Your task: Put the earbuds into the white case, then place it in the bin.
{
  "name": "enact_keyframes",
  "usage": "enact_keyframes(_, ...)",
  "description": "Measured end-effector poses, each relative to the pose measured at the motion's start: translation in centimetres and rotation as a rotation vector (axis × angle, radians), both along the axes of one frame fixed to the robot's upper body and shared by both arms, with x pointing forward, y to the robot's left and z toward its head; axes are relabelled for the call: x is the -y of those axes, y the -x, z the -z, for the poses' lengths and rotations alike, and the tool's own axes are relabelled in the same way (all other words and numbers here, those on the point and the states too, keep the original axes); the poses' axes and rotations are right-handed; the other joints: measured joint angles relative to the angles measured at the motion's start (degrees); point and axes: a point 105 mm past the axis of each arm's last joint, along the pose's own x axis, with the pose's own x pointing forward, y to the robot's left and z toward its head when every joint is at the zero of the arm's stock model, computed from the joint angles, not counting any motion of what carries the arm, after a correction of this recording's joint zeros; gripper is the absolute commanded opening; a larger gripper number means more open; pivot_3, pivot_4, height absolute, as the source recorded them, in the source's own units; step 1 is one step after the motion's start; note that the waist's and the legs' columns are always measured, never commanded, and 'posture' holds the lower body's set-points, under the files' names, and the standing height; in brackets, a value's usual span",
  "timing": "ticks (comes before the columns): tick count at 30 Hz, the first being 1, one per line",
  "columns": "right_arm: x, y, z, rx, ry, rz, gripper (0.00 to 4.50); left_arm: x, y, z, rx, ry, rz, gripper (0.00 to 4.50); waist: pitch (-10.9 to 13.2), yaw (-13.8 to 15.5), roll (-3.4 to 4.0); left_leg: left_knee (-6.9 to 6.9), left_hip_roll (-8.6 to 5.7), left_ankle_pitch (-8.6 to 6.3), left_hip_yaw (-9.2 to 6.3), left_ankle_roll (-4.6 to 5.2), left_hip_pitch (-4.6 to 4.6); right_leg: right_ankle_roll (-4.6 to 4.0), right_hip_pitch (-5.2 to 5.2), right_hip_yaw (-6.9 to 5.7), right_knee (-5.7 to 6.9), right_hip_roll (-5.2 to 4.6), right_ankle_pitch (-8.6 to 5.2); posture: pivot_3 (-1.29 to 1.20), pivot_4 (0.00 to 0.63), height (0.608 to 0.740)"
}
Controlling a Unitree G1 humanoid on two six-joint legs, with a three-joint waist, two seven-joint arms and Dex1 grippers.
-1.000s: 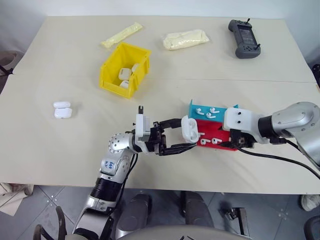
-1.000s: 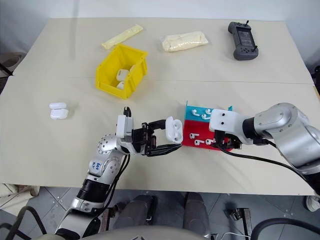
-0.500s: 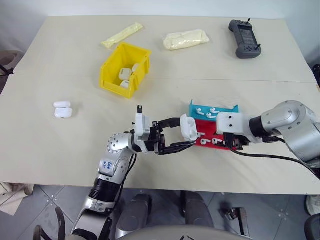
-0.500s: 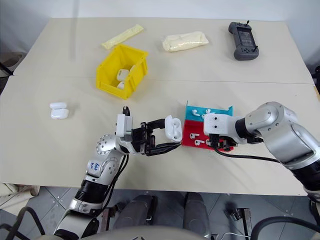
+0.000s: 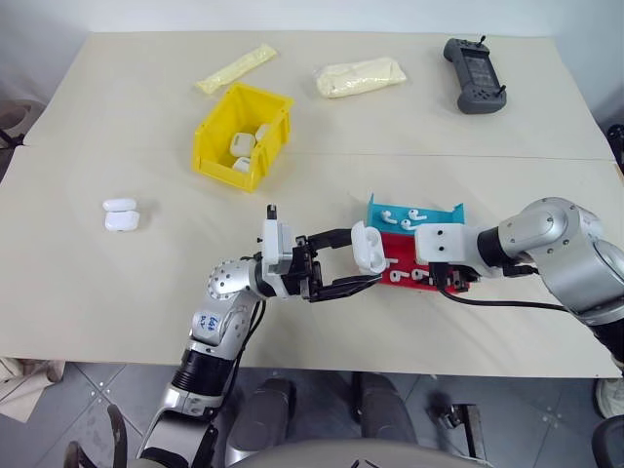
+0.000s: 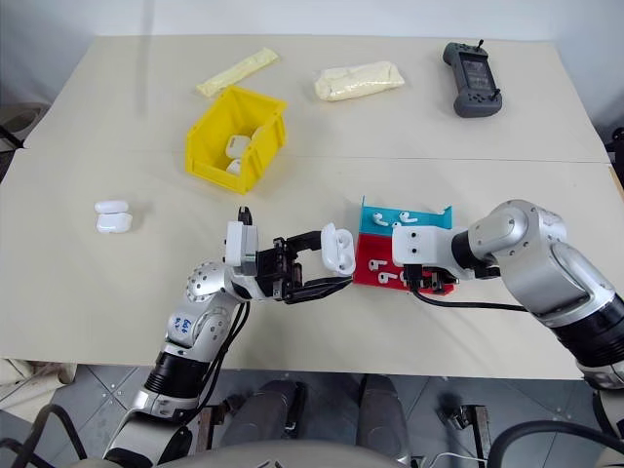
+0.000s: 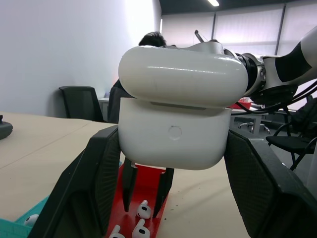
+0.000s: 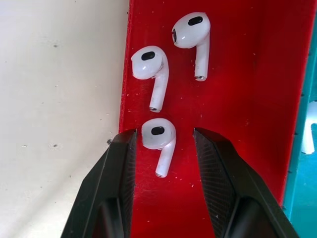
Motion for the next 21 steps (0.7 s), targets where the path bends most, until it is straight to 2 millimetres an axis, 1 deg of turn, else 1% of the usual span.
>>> enact_keyframes(1,0.0,0.0,0.0,0.001,0.002,-0.001,1.57,0.0,0.0,0.0,0.000,0.000,0.000,2.77,0.00,0.00,0.00,0.00,0.00,0.00,0.00,0.00,0.00,0.00,0.00,0.00,0.00,0.00,0.00,0.00,0.150,0.740)
enact_keyframes(2,0.0,0.0,0.0,0.001,0.004,-0.004,1.48,0.0,0.0,0.0,0.000,0.000,0.000,2.77,0.00,0.00,0.00,0.00,0.00,0.00,0.00,0.00,0.00,0.00,0.00,0.00,0.00,0.00,0.00,0.00,0.150,0.740)
enact_keyframes(5,0.0,0.0,0.0,0.009,0.014,-0.012,0.61,0.0,0.0,0.0,0.000,-0.002,-0.001,2.77,0.00,0.00,0.00,0.01,0.00,0.00,0.00,0.00,0.00,0.00,0.00,0.00,0.01,0.00,0.00,0.00,0.150,0.740)
enact_keyframes(13,0.0,0.0,0.0,0.010,0.016,-0.012,0.61,-0.2,0.0,0.1,0.002,-0.013,-0.001,2.77,0.00,0.00,0.00,0.02,0.00,0.00,0.00,0.00,0.00,0.00,0.01,0.00,0.01,0.00,0.00,0.00,0.150,0.740)
enact_keyframes(16,0.3,0.1,-0.1,-0.002,-0.008,0.026,0.61,-0.3,0.0,0.2,-0.002,-0.023,0.011,2.77,0.00,0.01,0.00,0.02,0.00,0.00,0.00,0.00,0.00,0.00,0.00,0.00,0.01,0.00,0.00,0.00,0.150,0.740)
enact_keyframes(18,0.7,0.4,-0.3,-0.020,-0.063,0.072,0.61,-0.3,0.1,0.2,-0.001,-0.024,0.022,2.77,0.00,0.16,0.00,0.02,-0.02,0.00,-0.02,0.00,-0.02,0.00,0.00,0.00,0.01,-0.02,0.00,0.00,0.150,0.740)
enact_keyframes(21,1.9,1.3,-2.2,-0.012,-0.252,0.143,0.61,-0.1,0.1,-0.1,0.007,-0.025,0.052,2.77,0.00,0.74,0.00,0.03,-0.06,-0.02,-0.03,0.03,-0.05,0.01,0.02,-0.02,-0.02,-0.05,0.01,0.00,0.150,0.740)
